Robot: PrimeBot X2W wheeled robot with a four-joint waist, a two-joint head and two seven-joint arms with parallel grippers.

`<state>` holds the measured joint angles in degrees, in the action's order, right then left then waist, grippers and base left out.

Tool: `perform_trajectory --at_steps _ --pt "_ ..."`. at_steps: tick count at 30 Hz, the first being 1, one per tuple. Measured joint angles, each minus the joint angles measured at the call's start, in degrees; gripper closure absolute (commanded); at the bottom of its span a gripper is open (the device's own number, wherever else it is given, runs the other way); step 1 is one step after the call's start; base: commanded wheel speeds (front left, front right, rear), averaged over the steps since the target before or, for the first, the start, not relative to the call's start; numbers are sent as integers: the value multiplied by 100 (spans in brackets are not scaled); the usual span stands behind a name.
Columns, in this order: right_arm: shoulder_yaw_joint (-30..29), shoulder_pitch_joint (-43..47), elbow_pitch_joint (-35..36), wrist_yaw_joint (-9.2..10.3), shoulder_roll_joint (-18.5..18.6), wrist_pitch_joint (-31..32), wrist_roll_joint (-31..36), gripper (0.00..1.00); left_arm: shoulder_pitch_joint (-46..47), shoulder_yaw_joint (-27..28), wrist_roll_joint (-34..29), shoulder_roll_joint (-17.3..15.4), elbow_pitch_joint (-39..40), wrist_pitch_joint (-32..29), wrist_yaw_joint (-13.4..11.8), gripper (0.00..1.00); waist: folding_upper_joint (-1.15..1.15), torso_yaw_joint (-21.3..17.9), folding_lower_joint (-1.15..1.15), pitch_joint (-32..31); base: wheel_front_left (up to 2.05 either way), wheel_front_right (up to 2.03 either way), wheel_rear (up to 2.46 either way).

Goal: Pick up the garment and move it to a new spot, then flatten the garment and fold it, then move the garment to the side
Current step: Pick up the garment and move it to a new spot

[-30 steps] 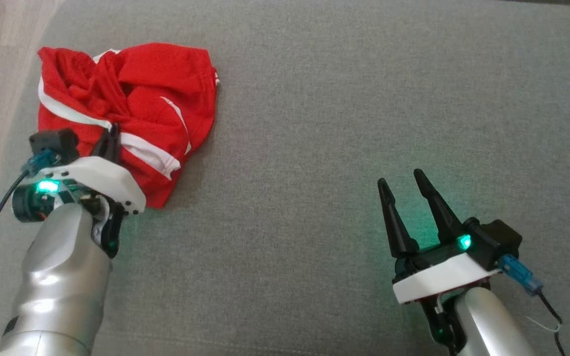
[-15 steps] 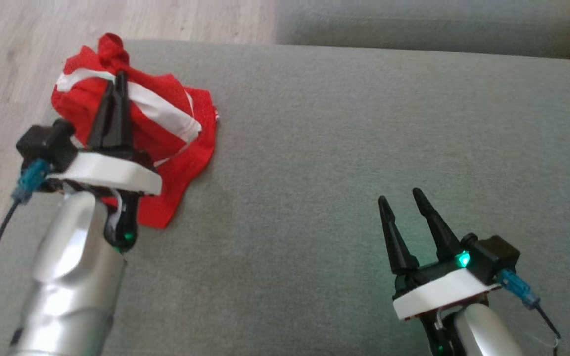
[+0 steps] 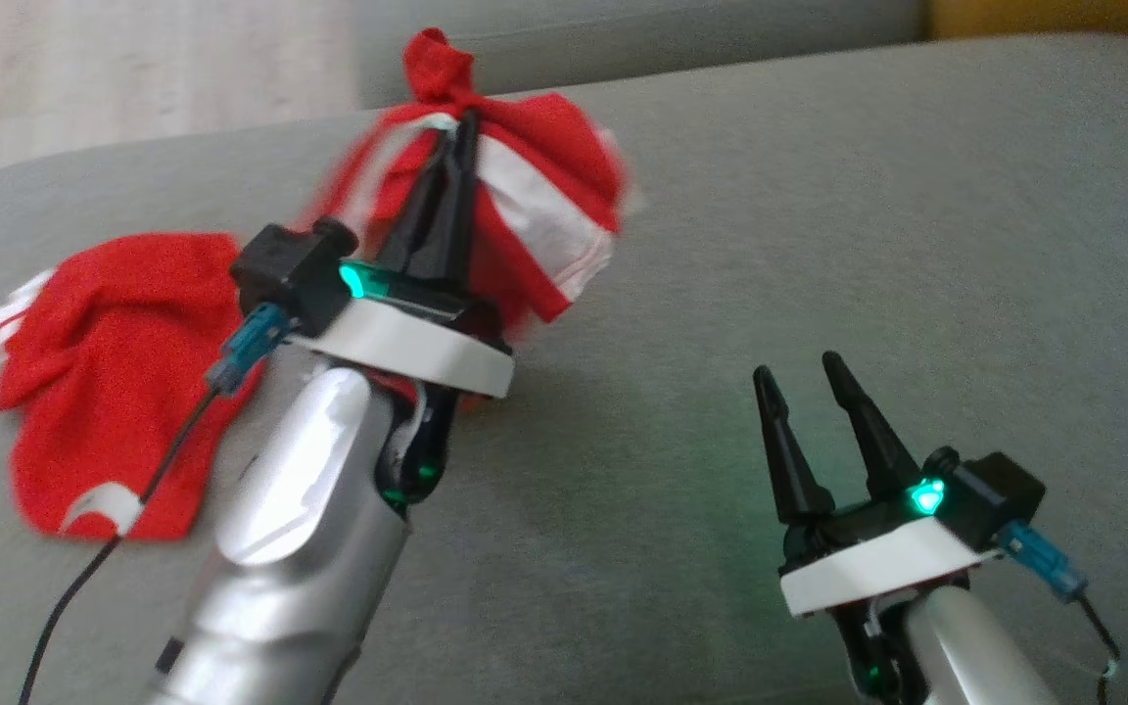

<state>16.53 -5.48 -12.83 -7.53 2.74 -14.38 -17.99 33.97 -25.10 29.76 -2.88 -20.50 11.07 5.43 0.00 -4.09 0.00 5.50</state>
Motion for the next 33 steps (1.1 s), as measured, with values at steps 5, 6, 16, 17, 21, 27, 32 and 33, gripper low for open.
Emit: perform_trajectory --at_steps 5,6,16,17,21,27,32,33 --pt "-22 -197 186 0 -1 0 -168 0 401 -595 314 26 -90 19 -347 100 0 -783 0 176 0 0 0" --pt "-30 -230 224 0 -1 0 -176 0 494 -742 421 27 -140 35 -413 100 0 -921 0 217 0 0 0" --pt "-270 -216 366 0 -2 0 -326 0 712 -2441 720 41 -1082 -118 -557 0 0 -1778 -2 727 0 0 0" --pt "-319 -214 369 0 -1 -1 -326 0 712 -2513 760 35 -1128 -69 -543 0 0 -1760 -2 759 0 0 0" --pt "-411 -210 363 0 -1 -1 -293 0 718 -2569 918 32 -1261 143 -570 0 0 -1529 -1 779 0 0 0" --pt "-547 -211 286 0 -2 -1 -147 0 789 -2405 834 -24 -1425 322 -765 0 0 -880 -1 609 0 0 0" --pt "-622 -201 230 0 -2 -1 -63 0 599 -1831 401 -515 -1010 339 -976 0 0 -312 0 398 0 0 0" --pt "-622 -201 214 0 -2 0 -55 0 461 -1669 323 -628 -856 341 -1031 0 0 -213 0 356 0 0 0"
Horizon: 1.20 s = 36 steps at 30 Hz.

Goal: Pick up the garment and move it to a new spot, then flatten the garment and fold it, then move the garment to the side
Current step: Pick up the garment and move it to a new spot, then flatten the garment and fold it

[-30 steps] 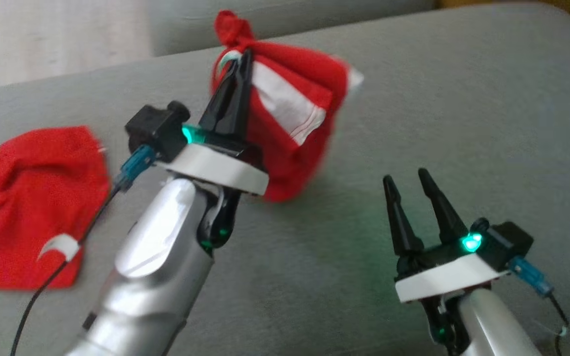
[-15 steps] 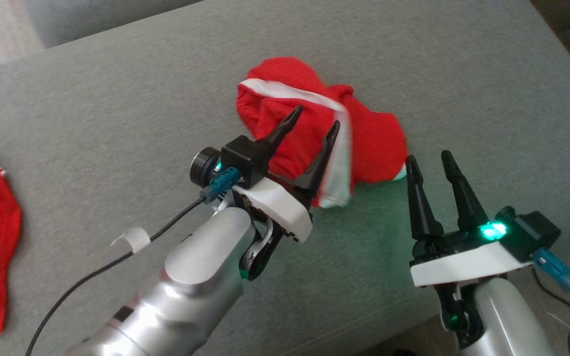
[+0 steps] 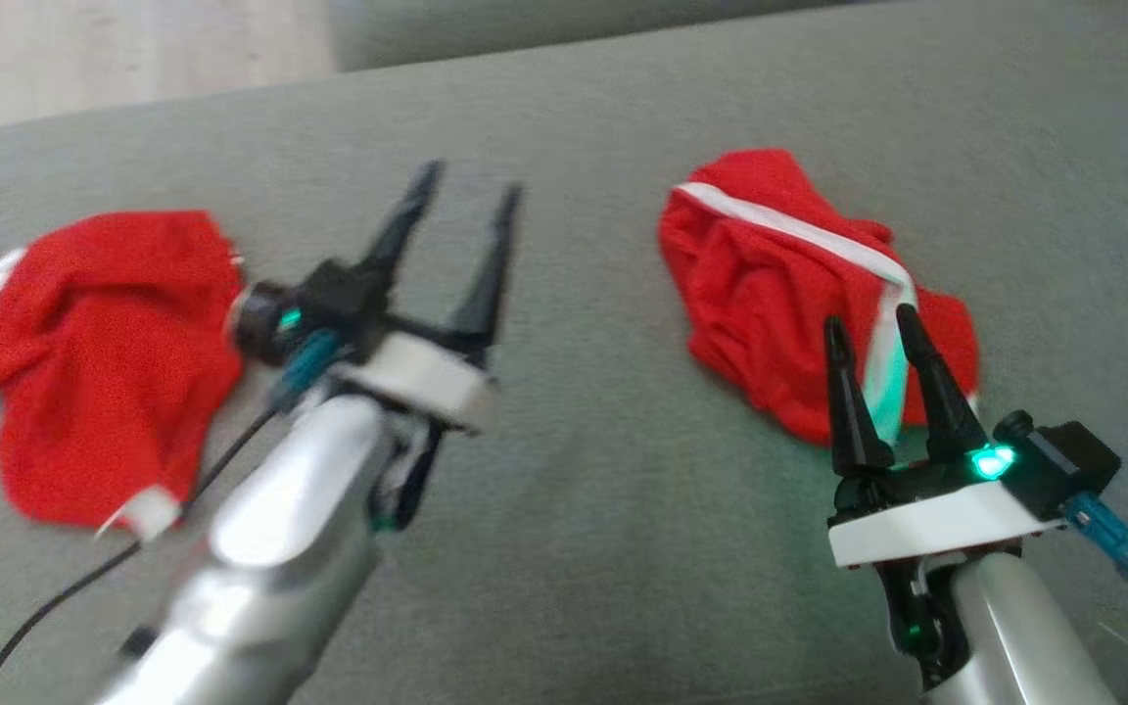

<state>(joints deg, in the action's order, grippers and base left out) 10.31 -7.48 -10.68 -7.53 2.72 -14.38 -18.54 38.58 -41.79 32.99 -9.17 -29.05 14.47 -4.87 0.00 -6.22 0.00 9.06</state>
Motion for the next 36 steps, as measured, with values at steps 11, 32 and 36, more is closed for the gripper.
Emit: perform_trajectory --at_steps 11,32,36 --pt "-79 275 -112 0 -2 -1 69 0 -2436 1035 -576 -497 1139 22 -221 0 0 637 1 -387 0 0 0" --pt "-1288 -1313 -1201 0 -1 679 1517 0 -2716 2001 -1397 231 1267 22 350 0 0 931 -1 -11 0 0 0" --pt "-1736 -1645 -1718 0 2 1143 1852 0 -2710 2060 -1500 326 1196 22 492 0 0 1049 -1 52 0 0 0"
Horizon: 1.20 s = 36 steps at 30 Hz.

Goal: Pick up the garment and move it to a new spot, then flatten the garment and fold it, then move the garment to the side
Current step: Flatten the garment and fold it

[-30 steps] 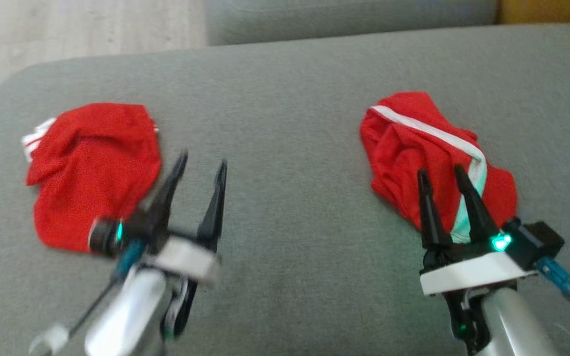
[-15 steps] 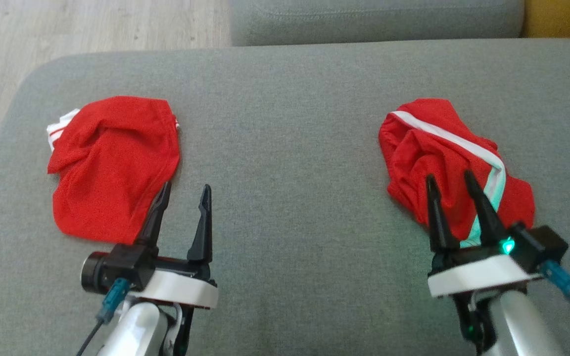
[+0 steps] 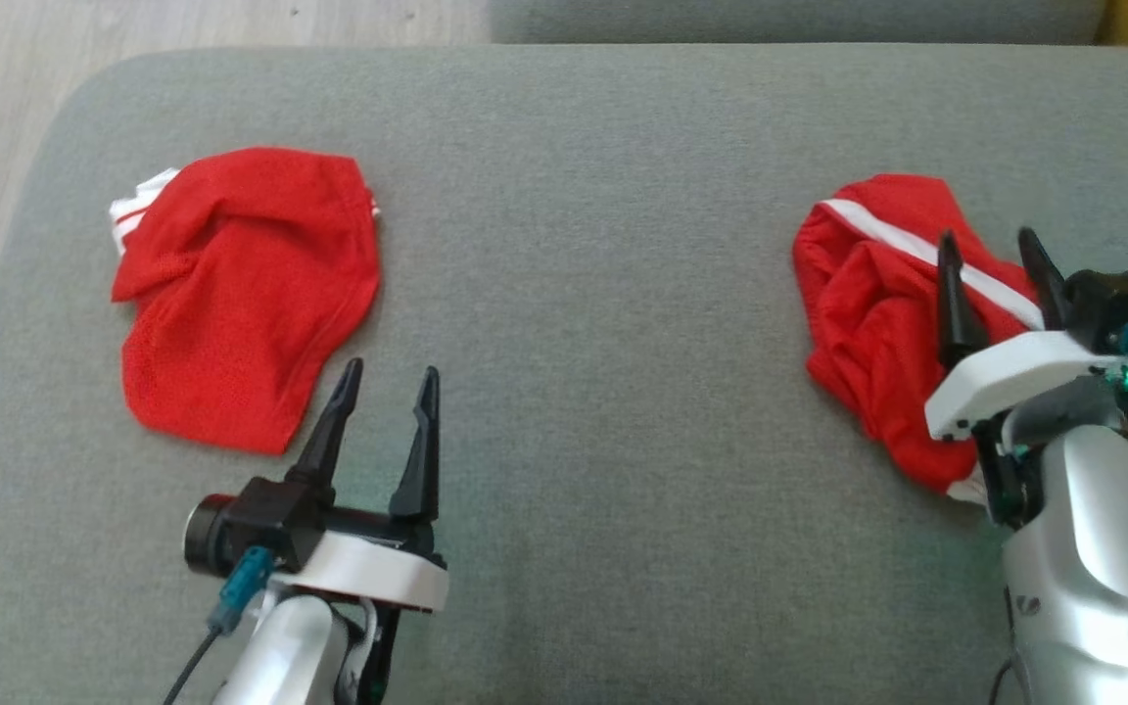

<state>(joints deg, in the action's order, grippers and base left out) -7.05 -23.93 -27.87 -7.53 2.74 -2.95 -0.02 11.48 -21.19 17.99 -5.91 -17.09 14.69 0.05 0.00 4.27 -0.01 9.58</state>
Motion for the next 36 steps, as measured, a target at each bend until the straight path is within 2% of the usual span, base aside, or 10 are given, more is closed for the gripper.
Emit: perform_trajectory --at_steps 4,10,11,12,23,25,32,36 --pt "-103 -23 -464 0 1 301 43 0 0 124 -49 64 -94 0 55 0 0 80 0 16 0 0 0" --pt "-55 -26 -900 0 1 308 -82 0 0 253 -187 113 -126 0 158 0 0 80 0 2 0 0 0" --pt "-41 -29 -977 0 1 359 -142 13 0 266 -199 114 -132 0 188 0 0 74 0 -8 0 0 0" --pt "-29 -32 -1036 0 0 374 -177 100 0 271 -204 118 -134 0 203 0 0 66 1 -17 0 0 0" --pt "-163 -689 -1078 0 62 270 198 100 -5 432 -264 259 -142 0 307 0 0 72 0 -181 0 0 0" --pt "-204 -887 -1018 0 194 253 276 100 -12 455 -261 267 -148 0 307 0 0 92 1 -248 0 0 0" --pt "-136 -2048 -890 0 1082 243 756 100 -285 559 -234 294 -135 0 347 0 0 166 1 -604 0 0 0" --pt "-41 -2543 -838 0 1327 155 940 100 -430 633 -234 293 -116 0 347 0 0 207 1 -725 0 0 0"
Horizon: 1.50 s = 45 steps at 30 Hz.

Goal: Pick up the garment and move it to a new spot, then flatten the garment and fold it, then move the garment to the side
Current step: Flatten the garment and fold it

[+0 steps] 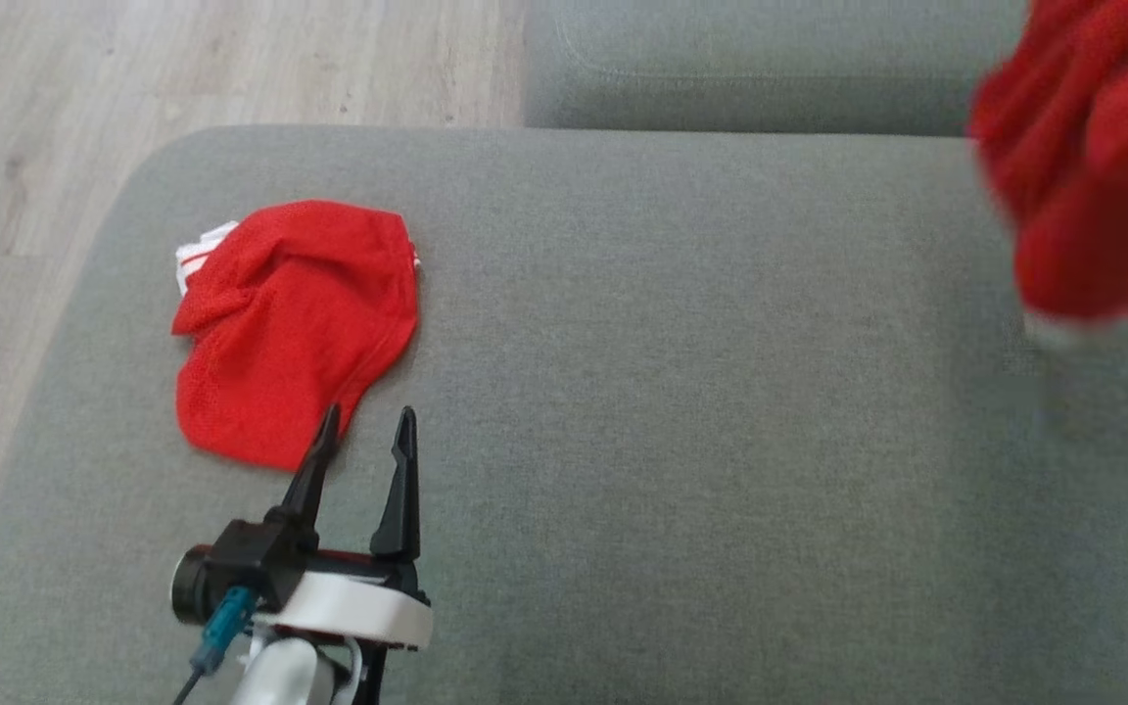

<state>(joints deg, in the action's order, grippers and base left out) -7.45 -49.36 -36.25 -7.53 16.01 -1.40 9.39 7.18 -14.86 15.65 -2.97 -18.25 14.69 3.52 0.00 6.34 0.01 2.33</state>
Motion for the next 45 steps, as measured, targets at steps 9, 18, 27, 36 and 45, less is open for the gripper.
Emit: perform_trajectory --at_steps 9,18,27,36,45 --pt "1436 44 -200 0 -189 -578 213 100 -169 22 -9 1 134 0 -3 0 0 97 0 -186 0 0 0" --pt "4052 2295 -1329 0 -1083 -666 -677 100 -338 3 -60 1 89 0 4 0 0 21 0 -196 0 0 0" --pt "4326 2041 -1285 0 -1171 -964 -1684 0 -268 -15 -60 2 16 0 58 0 0 -118 -1 -96 0 0 0" --pt "2811 2451 -234 0 -1172 -1240 -2141 0 -269 0 -41 2 30 0 43 0 0 -405 -1 -100 0 0 0" --pt "1482 4354 716 0 -1214 -1290 -2046 0 -266 -22 0 3 105 0 2 0 0 -650 0 -50 0 0 0"
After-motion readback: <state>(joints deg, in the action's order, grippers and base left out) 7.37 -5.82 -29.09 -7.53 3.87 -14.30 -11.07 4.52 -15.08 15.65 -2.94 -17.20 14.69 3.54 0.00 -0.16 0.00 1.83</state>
